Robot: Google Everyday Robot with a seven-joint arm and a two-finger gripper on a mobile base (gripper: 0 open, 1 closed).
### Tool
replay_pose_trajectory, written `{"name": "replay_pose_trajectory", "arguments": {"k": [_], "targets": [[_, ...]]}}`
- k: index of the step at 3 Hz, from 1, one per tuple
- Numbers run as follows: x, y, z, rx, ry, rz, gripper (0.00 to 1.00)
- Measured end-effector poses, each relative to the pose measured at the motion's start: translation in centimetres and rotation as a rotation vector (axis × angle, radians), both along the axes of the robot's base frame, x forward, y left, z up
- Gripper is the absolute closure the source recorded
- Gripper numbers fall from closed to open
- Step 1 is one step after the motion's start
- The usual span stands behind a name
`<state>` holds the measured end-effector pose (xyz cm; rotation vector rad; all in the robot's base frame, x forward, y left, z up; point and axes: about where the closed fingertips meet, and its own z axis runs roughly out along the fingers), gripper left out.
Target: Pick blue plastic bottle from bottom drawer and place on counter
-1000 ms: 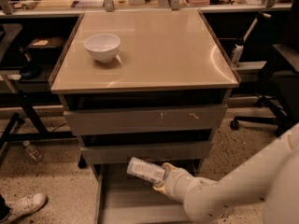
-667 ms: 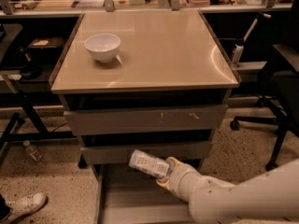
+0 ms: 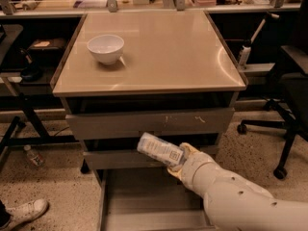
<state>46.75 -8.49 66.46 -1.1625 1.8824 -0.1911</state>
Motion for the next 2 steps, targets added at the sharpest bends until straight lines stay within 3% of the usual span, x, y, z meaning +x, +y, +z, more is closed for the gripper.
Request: {"name": "replay_pose_trajectory", "arguments": {"k": [2], "targets": [[2.6, -2.1, 7.8, -0.018, -0.086, -0.043, 1.00]]}}
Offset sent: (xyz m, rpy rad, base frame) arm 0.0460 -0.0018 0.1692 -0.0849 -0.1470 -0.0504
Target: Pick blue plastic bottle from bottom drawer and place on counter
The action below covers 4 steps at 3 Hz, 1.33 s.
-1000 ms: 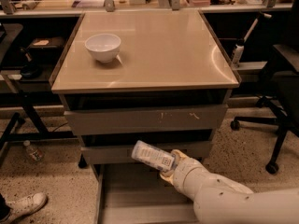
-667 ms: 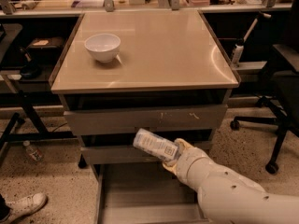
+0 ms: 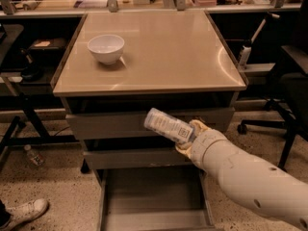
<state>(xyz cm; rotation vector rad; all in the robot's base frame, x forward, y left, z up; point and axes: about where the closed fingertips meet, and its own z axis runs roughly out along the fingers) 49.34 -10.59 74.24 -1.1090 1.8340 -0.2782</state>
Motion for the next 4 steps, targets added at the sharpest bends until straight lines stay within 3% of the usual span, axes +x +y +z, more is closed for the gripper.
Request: {"name": "replay_pose_trajectory", "arguments": {"k": [2, 4], "targets": [[0.1, 0.1, 0.0, -0.037, -0.008, 0.022, 1.00], [3.2, -2.3, 4.3, -0.035, -0.072, -0.013, 1.00]]}}
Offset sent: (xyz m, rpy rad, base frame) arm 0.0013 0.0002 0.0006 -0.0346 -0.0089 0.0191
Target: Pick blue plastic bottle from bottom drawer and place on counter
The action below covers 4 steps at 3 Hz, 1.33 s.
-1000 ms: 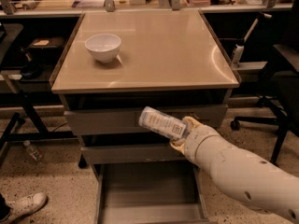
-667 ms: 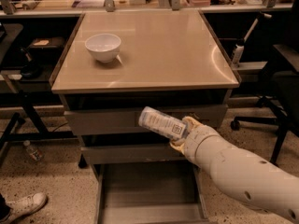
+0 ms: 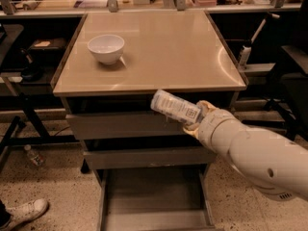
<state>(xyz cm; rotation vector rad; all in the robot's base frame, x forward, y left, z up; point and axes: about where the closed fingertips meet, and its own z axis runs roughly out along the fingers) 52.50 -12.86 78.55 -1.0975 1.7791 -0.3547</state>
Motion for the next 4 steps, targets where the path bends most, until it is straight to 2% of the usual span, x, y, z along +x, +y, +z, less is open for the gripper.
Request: {"name": "replay_pose_trajectory", "arguments": {"k": [1, 2, 3, 4], "targets": [[2.6, -1.3, 1.3, -0.025, -0.022, -0.005, 1.00], [5.7, -1.8, 1.3, -0.046, -0.021, -0.013, 1.00], [8.5, -1.9, 1.7, -0.069, -0.023, -0.023, 1.00], [10.1, -1.5, 3.5, -0.086, -0.040, -0.043, 1.00]]}}
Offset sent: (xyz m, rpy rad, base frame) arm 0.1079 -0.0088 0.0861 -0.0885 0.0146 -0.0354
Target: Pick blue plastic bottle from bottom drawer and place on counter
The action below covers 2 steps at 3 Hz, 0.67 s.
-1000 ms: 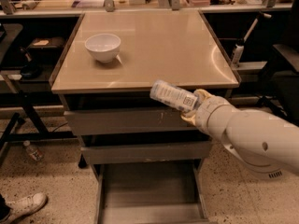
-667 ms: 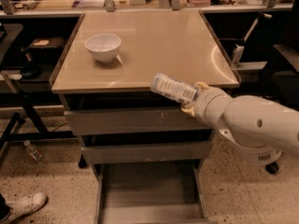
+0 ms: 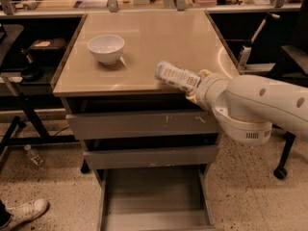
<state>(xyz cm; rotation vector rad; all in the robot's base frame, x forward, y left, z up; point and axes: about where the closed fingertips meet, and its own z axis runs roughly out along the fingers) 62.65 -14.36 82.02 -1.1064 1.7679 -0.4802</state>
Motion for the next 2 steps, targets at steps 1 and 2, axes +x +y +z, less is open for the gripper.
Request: {"name": "replay_pose_trajectory", "arguments": {"k": [1, 2], "targets": [[0.8, 1.0, 2.0, -0.023, -0.011, -0.016, 1.00], [1.0, 1.9, 5.5, -0.039, -0.029, -0.036, 1.00]]}}
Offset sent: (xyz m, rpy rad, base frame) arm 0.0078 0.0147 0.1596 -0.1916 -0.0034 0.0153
